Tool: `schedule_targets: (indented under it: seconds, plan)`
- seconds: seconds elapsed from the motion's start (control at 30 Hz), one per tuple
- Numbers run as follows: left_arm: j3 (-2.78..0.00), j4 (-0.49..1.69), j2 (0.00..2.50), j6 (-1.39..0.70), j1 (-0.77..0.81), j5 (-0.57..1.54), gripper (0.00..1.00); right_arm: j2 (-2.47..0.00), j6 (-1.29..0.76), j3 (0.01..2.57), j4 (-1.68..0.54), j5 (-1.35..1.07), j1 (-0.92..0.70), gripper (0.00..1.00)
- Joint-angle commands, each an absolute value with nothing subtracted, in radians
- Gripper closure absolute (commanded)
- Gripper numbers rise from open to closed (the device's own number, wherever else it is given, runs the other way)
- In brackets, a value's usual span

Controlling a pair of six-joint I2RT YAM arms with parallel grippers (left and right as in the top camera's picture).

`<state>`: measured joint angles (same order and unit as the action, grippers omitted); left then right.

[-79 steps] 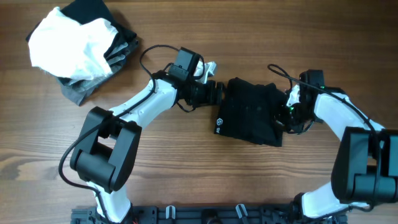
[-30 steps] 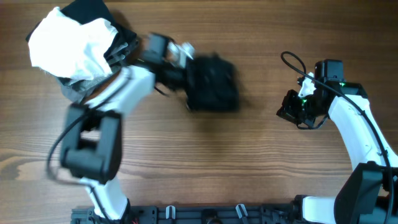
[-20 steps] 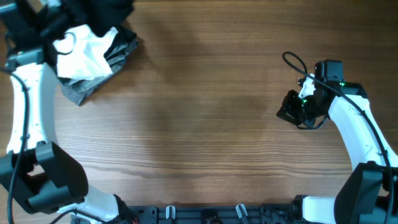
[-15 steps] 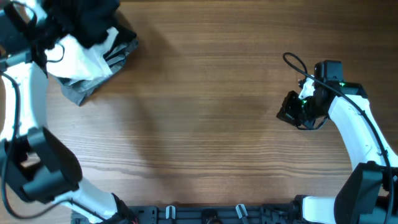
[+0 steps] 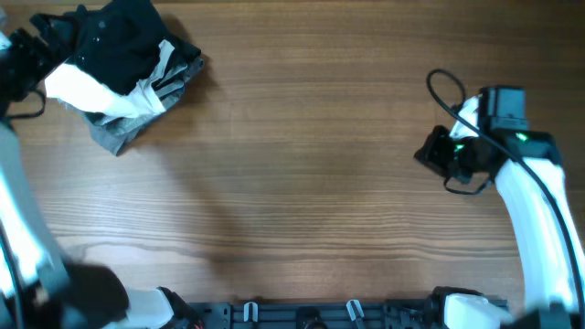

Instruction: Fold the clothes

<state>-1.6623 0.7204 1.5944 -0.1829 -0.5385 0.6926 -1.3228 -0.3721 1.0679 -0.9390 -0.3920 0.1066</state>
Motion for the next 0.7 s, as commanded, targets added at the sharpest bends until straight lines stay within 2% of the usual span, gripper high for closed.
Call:
schedule_targets:
  seconds: [0.0, 0.07, 0.17, 0.23, 0.27, 0.3, 0.47, 0.67]
  plan:
    - [-1.704, 0.918, 1.385, 0.161, -0.476, 0.727, 0.0, -1.105, -0.258, 1.17, -0.933, -0.403, 0.094, 0.91]
    - [-1.704, 1.083, 1.28, 0.281, -0.408, 0.71, 0.0, -0.985, -0.179, 1.198, -0.925, -0.405, 0.06, 0.82]
    - [-1.704, 1.242, 1.155, 0.279, -0.313, 0.603, 0.0, -0.825, -0.158, 1.201, -0.902, -0.406, 0.017, 0.71]
    - [-1.704, 1.348, 1.055, 0.277, -0.27, 0.538, 0.0, -0.728, -0.157, 1.201, -0.927, -0.405, 0.012, 0.27]
    - [-1.704, 1.378, 1.023, 0.277, -0.267, 0.525, 0.0, -0.701, -0.157, 1.201, -0.944, -0.405, 0.012, 0.11]
    - [-1.704, 1.407, 0.99, 0.277, -0.266, 0.513, 0.0, -0.675, -0.157, 1.2, -0.969, -0.403, 0.012, 0.01]
    - [-1.704, 1.428, 0.869, 0.277, -0.266, 0.486, 0.0, -0.657, -0.16, 1.198, -1.019, -0.401, 0.012, 0.0]
    - [-1.704, 1.434, 0.841, 0.277, -0.266, 0.485, 0.0, -0.662, -0.216, 1.196, -1.037, -0.402, 0.012, 0.0]
